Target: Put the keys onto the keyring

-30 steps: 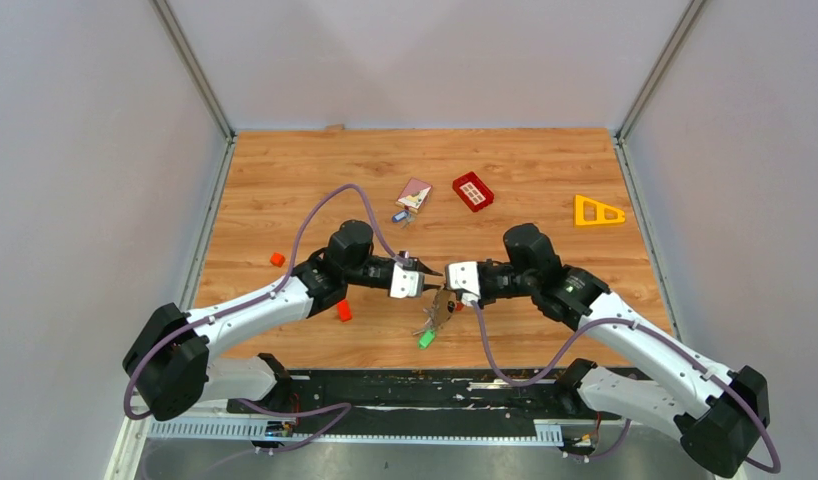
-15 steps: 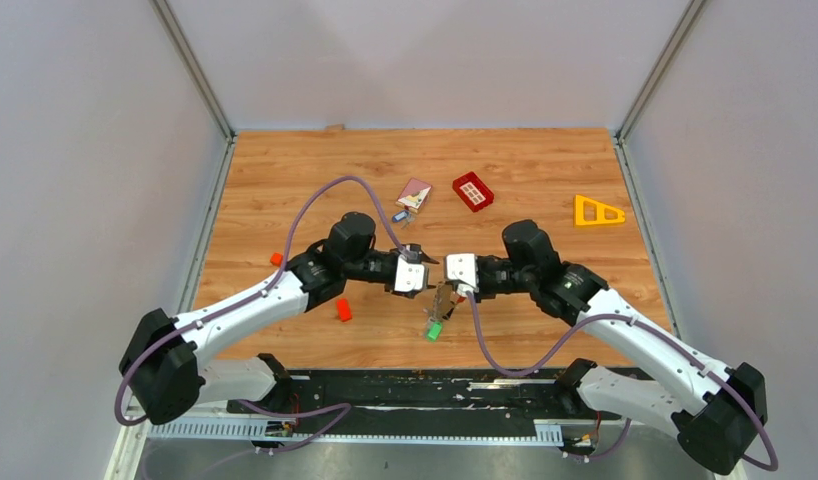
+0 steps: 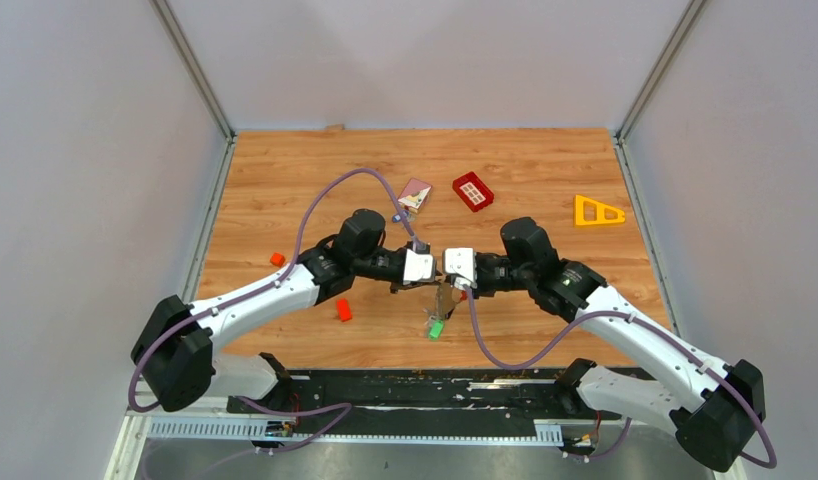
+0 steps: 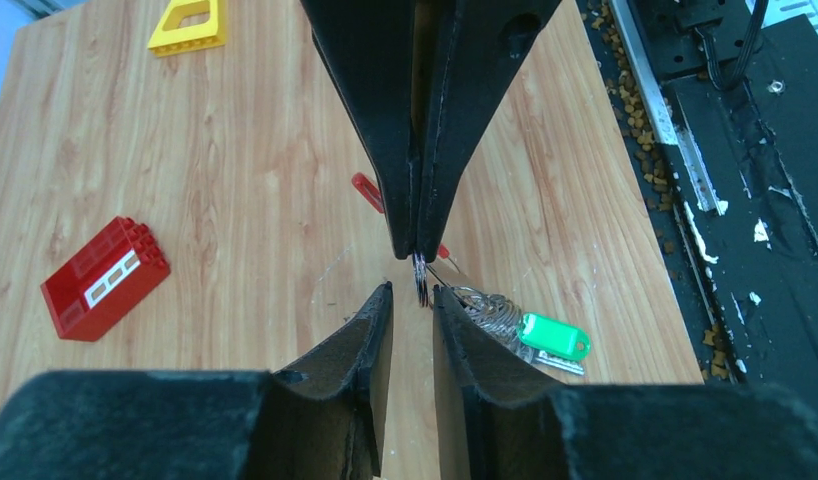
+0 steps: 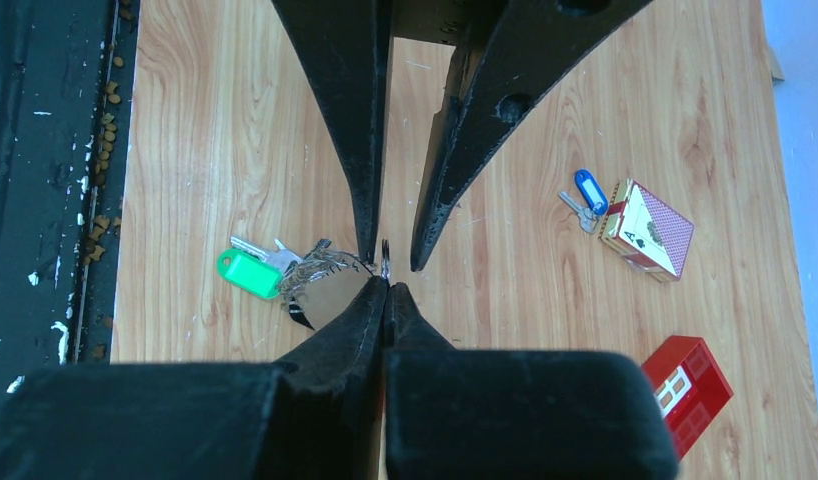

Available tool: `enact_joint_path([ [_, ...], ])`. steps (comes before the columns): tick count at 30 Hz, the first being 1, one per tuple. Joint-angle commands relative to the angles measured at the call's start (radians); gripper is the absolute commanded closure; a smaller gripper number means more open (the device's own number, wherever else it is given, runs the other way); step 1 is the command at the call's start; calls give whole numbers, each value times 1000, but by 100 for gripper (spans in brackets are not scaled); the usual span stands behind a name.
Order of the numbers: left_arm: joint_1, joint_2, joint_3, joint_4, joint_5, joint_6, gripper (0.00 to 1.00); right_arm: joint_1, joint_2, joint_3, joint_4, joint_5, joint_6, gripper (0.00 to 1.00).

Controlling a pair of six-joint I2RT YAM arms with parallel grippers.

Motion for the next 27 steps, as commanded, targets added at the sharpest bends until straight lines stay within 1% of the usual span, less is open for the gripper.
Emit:
enact_joint_path([
  [1,-5,3,40,52,24,-47,72,-5,-1,40,23,3,17,100],
  [5,-6,8,40,67,28,-64,75,-4,8,41,21,8,17,100],
  [10,-6,17,41,78,32,-82,81,-4,14,47,21,5,23,100],
  [12,-5,23,40,84,36,-85,87,-5,19,47,20,3,25,100],
  [13,-5,24,40,86,37,-90,91,-5,21,48,20,0,25,100],
  [14,-6,26,40,91,39,-93,97,-5,22,49,21,-2,27,100],
  [15,-6,26,38,93,40,-95,100,-5,23,49,21,-4,28,100],
  [17,-5,23,27,109,46,-96,100,-6,17,49,21,-8,34,100],
  [18,-4,12,15,124,55,-96,100,-9,11,50,21,-11,41,97],
  [19,-1,-1,-2,152,68,-97,100,-13,5,51,20,-19,48,91],
  [20,6,-15,-29,191,98,-99,100,-23,-6,49,21,-31,53,84],
  [22,30,-45,-100,347,155,-167,100,-54,-38,38,33,-57,65,73],
  [23,46,-53,-134,446,188,-218,100,-68,-55,31,41,-72,73,64],
  [24,64,-54,-165,546,213,-280,100,-86,-73,25,45,-93,77,60],
  [25,79,-51,-188,629,234,-334,100,-102,-90,19,46,-118,77,57],
  [27,100,-44,-224,765,279,-410,100,-124,-126,11,44,-169,75,57],
])
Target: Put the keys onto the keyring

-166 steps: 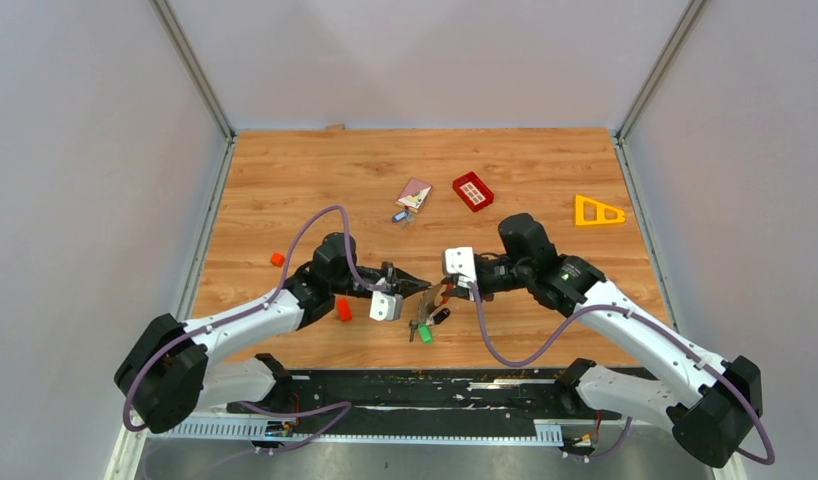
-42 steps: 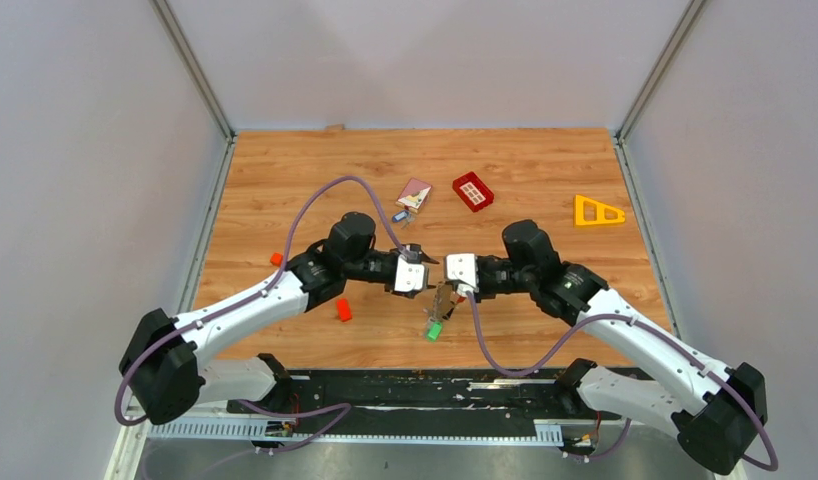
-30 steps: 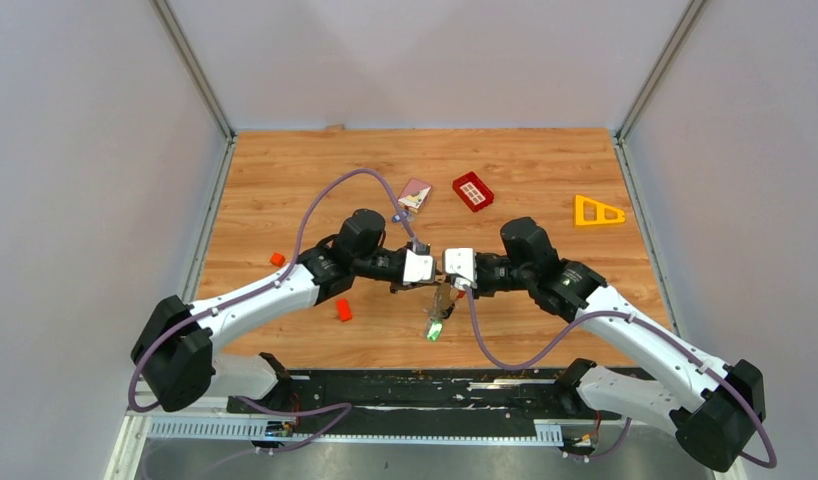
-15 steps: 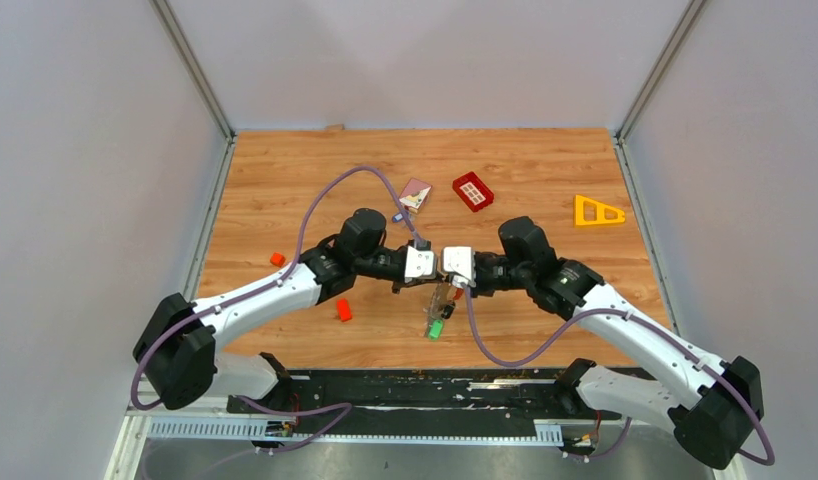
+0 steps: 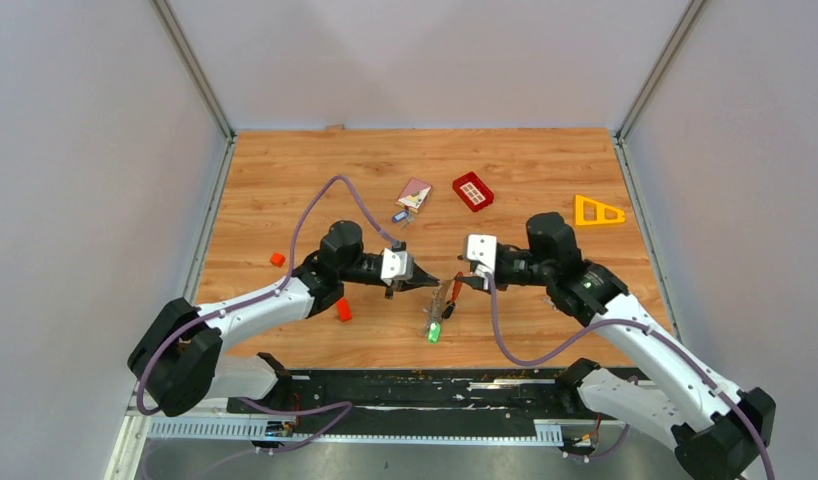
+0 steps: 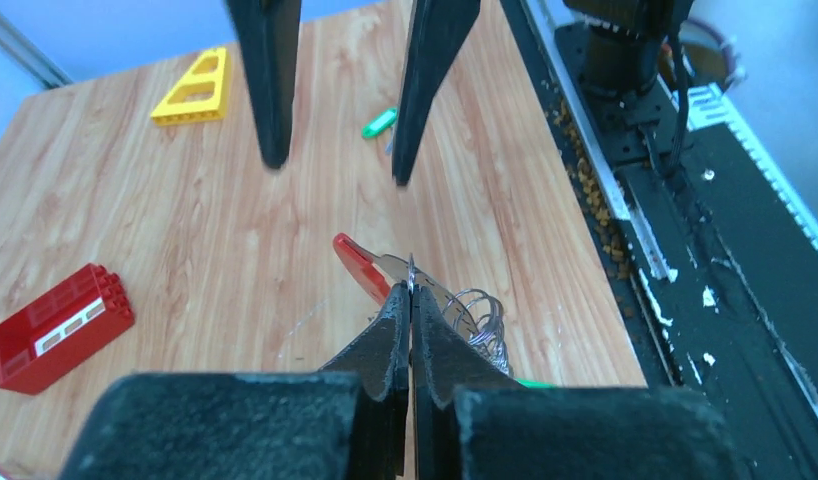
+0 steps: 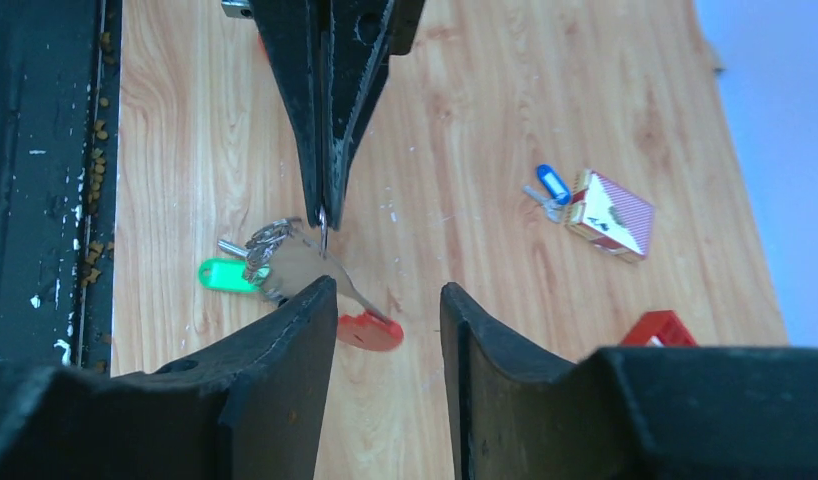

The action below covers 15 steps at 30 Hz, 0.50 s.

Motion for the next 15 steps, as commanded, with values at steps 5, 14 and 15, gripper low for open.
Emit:
enact_joint_path([
  [5,51,1,-113,615,170,-301,100,-50,-97,8,8,-198,7,67],
  [14,50,142,-169,1102,145,-655,100,-50,-45,2,40,-275,26,70],
  [15,50,163,-170,1149,148,-691,100,-50,-43,4,41,-280,29,71],
])
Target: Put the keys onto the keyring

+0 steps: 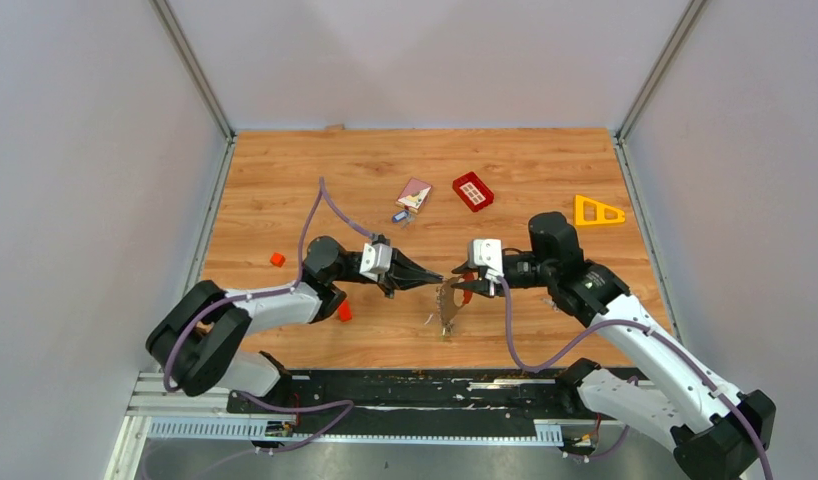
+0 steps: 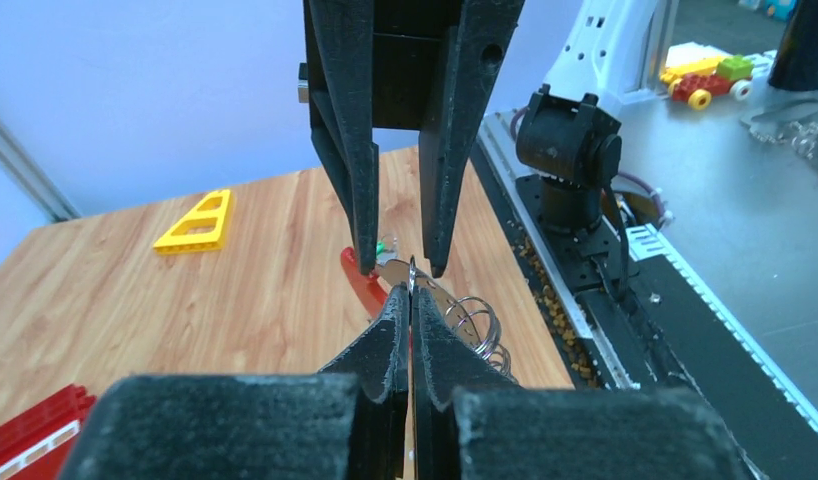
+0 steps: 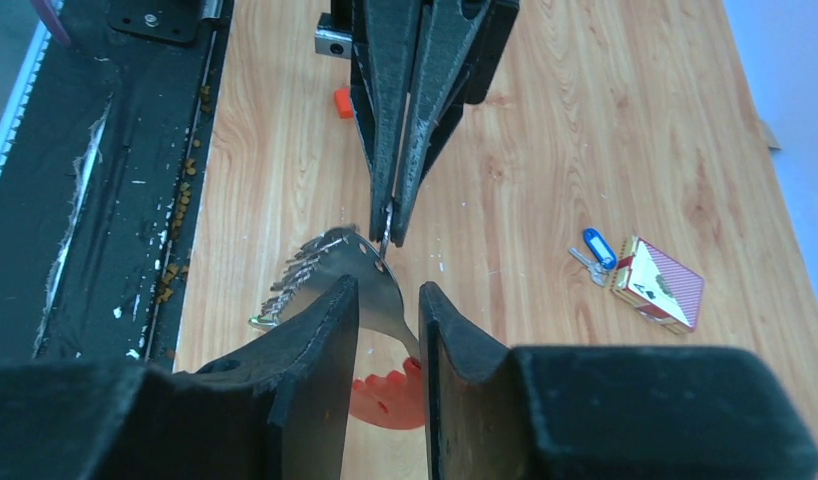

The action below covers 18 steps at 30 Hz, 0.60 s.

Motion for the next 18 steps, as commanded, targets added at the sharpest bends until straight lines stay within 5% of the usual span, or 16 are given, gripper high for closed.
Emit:
enact_joint_path([
  [1,-1,90,-7,377,10,-244,100,-2,9,7,40,-76,17,72],
  [18,-1,135,-1,461,-9,-353,100,-2,8,-15,73,-46,7,91],
])
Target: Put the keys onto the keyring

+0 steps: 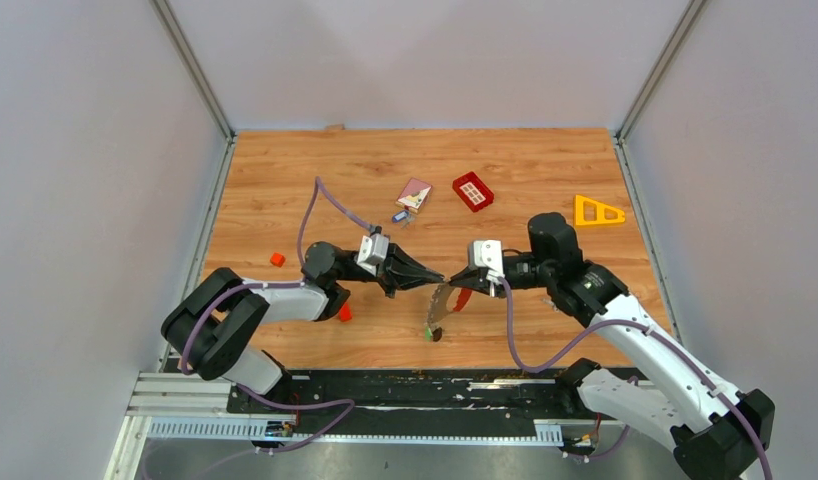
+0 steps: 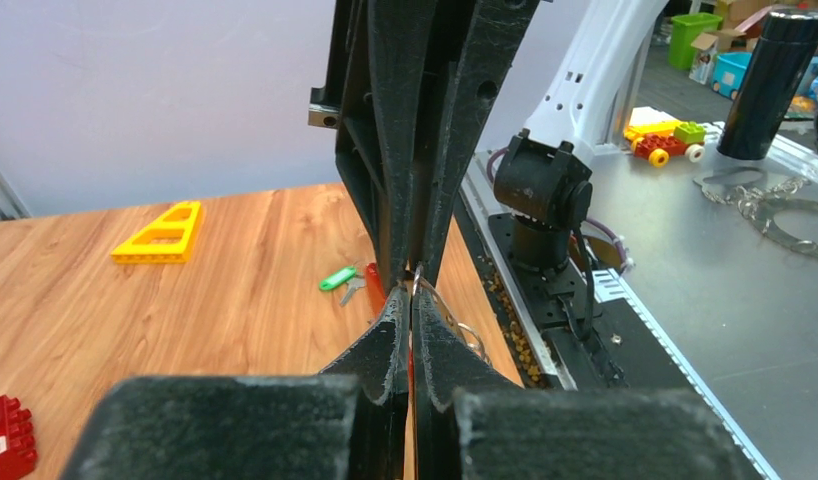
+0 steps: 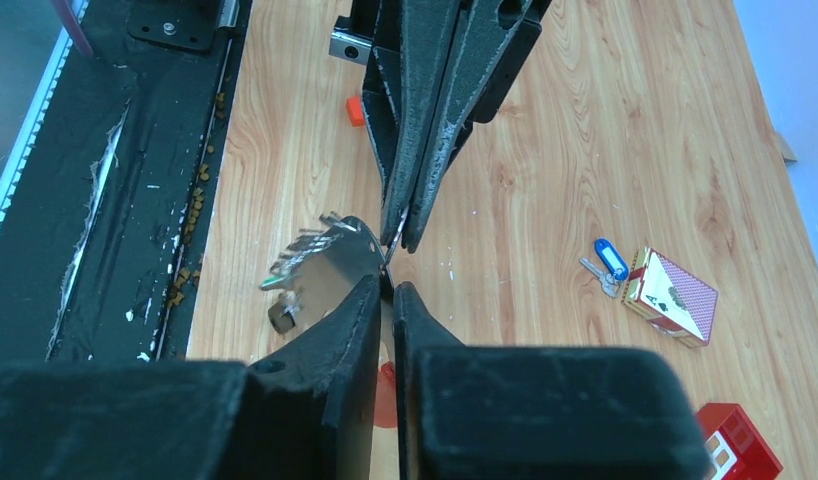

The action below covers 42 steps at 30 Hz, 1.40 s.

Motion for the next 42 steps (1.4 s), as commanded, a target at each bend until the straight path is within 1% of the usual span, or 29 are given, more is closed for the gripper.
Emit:
enact_joint_path([
  [1,-3,7,11,150,1,-77,100,-1,2,-6,61,-11,-4,94],
  [4,-9,3,10,151,22,-63,100,-2,7,0,56,-12,-23,100],
  [7,-14,1,9,140,52,-39,100,-2,19,19,32,-15,-43,100],
  [12,-17,-21,10,46,92,47,100,-2,39,59,-28,-22,-91,100],
  [18,-26,-73,17,-150,136,206,100,-2,81,114,-121,-31,-163,100],
  [22,-41,-120,27,-351,134,356,100,-2,104,141,-150,-52,-176,100],
  [25,-50,-154,30,-474,114,465,100,-2,100,143,-155,-52,-172,92],
  [27,-53,-170,31,-531,89,513,100,-1,86,134,-144,-43,-157,83],
  [30,-53,-169,28,-517,31,491,100,-1,53,116,-115,-26,-126,73],
  [33,-54,-142,17,-383,1,369,100,-2,20,86,-69,-11,-88,68],
  [37,-53,-95,2,-190,-26,216,100,-2,6,65,-53,-15,-70,65],
  [39,-52,-79,-2,-152,-45,174,100,-2,0,54,-43,-19,-60,65],
  [42,-53,-73,-8,-132,-61,163,100,-2,-8,36,-17,-13,-44,68],
])
